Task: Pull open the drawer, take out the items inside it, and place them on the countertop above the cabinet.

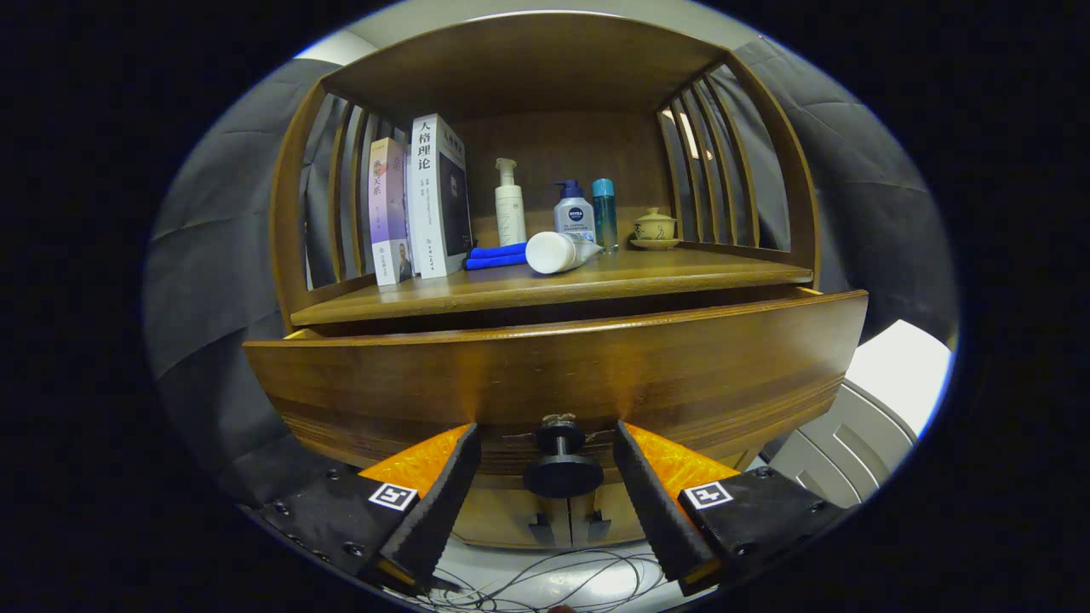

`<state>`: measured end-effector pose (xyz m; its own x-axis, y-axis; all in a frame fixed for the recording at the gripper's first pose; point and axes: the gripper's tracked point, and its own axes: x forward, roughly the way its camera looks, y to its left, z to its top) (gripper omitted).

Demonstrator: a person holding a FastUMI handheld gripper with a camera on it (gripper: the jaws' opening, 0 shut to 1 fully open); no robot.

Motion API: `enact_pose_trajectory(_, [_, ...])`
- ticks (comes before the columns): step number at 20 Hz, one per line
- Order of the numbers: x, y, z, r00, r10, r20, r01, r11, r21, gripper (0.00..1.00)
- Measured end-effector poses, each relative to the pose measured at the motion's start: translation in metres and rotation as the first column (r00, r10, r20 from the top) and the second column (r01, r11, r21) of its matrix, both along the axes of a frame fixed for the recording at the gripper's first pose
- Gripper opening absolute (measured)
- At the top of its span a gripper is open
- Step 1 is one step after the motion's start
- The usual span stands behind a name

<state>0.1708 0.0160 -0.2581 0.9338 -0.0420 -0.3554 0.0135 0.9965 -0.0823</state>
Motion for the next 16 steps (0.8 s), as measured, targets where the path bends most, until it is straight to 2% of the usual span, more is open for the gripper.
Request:
enact_pose_trajectory(11, [0.049, 0.002, -0.005, 1.000, -0.007, 0.002, 0.007, 1.000, 0.005, 0.98])
enact_pose_trajectory(14, [0.050, 0.000, -0.004, 1.000, 0.005, 0.015, -0.004, 1.000, -0.017, 0.98])
enact_pose_trajectory(16, [0.049, -0.011, 0.009, 0.999, -0.022, 0.038, 0.024, 0.999, -0.041, 0.98])
